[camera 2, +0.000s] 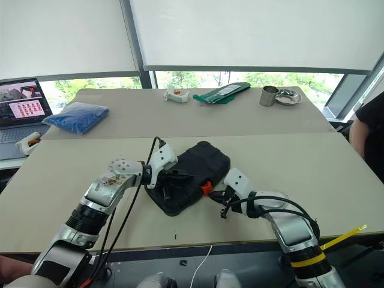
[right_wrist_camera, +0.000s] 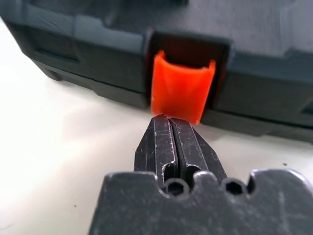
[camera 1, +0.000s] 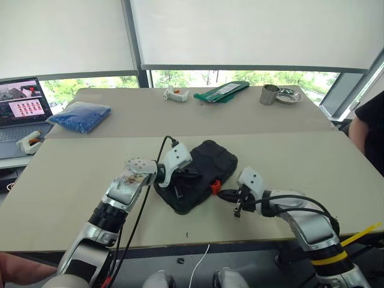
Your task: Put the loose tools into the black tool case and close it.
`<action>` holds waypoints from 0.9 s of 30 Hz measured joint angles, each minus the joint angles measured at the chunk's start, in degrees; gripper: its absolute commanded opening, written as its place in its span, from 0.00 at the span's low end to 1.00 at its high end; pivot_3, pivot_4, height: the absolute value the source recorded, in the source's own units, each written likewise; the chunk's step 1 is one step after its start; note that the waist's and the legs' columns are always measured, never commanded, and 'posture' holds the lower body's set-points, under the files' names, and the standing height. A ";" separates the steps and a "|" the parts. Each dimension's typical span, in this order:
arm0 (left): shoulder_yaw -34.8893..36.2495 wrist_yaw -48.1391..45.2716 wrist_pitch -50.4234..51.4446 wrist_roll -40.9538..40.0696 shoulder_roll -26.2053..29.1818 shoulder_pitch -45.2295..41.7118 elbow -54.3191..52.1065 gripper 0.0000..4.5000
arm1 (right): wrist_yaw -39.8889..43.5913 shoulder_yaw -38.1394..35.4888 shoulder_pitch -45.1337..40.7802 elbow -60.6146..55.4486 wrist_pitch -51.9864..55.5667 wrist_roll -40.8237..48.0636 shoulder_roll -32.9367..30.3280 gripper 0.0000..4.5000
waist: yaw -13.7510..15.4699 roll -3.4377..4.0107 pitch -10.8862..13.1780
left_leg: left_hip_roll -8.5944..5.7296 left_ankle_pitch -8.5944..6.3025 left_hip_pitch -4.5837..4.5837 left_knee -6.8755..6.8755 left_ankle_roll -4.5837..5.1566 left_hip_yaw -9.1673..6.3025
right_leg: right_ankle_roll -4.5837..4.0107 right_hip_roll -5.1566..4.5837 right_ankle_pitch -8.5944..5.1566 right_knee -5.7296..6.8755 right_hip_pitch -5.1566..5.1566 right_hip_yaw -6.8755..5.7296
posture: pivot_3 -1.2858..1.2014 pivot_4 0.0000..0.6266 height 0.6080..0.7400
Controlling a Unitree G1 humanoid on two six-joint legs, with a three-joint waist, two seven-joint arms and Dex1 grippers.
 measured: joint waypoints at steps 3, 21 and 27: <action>0.00 0.15 0.00 0.00 0.20 0.00 0.01 0.00 | 0.15 0.01 -0.87 0.01 0.01 0.30 -0.02 0.00 | -0.12 -0.01 0.01 | 0.00 0.00 0.03 0.00 0.00 0.00 | 0.00 0.00 0.00 0.01 0.00 -0.01 | 0.52 0.24 1.00; 0.18 1.87 0.99 0.00 1.74 0.00 0.89 0.00 | -1.02 0.44 -3.58 6.37 -1.33 0.40 6.03 0.00 | -0.46 -0.09 0.01 | 0.21 -0.10 0.67 -0.10 -0.18 -0.28 | 0.01 -0.43 -0.01 -0.07 0.04 -0.90 | 0.52 0.24 1.00; 0.20 2.25 1.30 0.01 2.01 0.00 1.11 0.00 | -1.31 0.77 -5.28 9.62 -1.44 0.35 8.62 0.00 | -0.51 0.00 0.05 | 0.20 -0.15 0.67 -0.11 -0.27 -1.11 | 0.02 -0.42 -0.02 -0.21 0.02 -1.18 | 0.52 0.24 1.00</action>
